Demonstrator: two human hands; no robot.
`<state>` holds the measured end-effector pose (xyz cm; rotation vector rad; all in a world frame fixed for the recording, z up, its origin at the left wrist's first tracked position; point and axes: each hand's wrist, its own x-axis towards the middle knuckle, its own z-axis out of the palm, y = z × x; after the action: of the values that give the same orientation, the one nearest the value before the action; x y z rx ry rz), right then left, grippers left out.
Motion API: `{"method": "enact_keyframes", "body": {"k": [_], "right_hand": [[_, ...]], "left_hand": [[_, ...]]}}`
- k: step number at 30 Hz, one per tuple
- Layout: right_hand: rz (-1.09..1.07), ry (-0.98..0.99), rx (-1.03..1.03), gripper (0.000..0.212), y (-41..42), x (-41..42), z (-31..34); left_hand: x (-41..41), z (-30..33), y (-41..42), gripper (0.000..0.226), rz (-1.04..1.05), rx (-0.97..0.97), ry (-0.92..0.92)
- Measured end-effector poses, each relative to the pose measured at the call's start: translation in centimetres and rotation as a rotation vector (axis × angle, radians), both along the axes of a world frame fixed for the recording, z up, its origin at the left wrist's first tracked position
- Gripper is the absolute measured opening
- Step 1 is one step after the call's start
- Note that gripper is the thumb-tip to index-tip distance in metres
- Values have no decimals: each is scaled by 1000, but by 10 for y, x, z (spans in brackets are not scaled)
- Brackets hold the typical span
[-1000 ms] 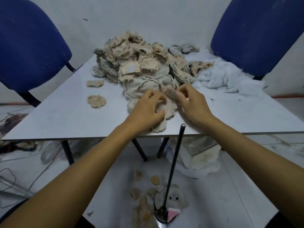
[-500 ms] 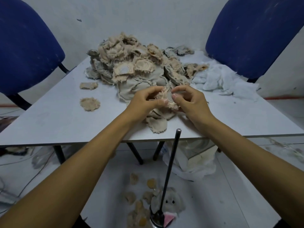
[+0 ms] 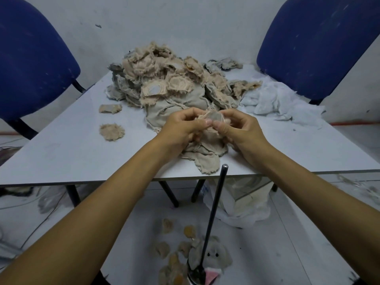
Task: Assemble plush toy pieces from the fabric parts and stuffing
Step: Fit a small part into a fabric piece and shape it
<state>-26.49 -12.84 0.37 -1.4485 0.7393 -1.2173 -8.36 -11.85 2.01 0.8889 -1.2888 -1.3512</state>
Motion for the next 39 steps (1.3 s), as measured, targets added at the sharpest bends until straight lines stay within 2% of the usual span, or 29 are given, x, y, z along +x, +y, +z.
{"method": "enact_keyframes", "body": {"k": [3,4,9,10,12,13,15,18,20,23,25,27,29,31,34,37,39], "right_hand": [[44,-94,111,4,4,10,0],[37,-109,135,3,5,15,0],[-11,-78,137,19,5,25,2],[-21,-70,135,20,5,25,2],[-22,-57,132,21,4,25,0],[5,-51,123,22,4,24,-1],[141,-61,118,20,4,21,-2],[318,-149,176,7,4,17,0],[231,-172,182,12,3,19,-2],[-4,-127,127,14,1,26,-5],[-131,-72,76,23,0,29,-8],[-229,-19,26,29,-1,29,-10],[-280,15,-25,29,-1,28,-10],[-281,57,-94,25,1,27,-12],[-298,176,-232,20,6,29,-10],[-269,224,-250,12,9,29,-4],[-186,255,-227,21,9,27,-1]], "left_hand": [[-1,3,1,5,-82,23,27],[-1,5,2,5,-106,22,26],[9,6,5,34,-219,88,159],[10,5,6,32,-216,77,145],[8,3,6,10,-121,32,67],[6,2,5,11,-51,15,30],[7,-1,3,36,122,-71,-72],[9,-5,-3,32,379,-271,-316],[9,-5,-3,30,400,-347,-414],[8,-4,0,25,316,-397,-436],[8,-4,2,20,245,-440,-496],[7,-2,5,22,116,-378,-431],[5,3,6,21,-5,-217,-243],[4,7,5,15,-22,-58,-87],[12,7,2,12,12,-9,-118],[15,3,4,16,64,-69,-204],[15,4,4,16,169,-133,-221]]}}
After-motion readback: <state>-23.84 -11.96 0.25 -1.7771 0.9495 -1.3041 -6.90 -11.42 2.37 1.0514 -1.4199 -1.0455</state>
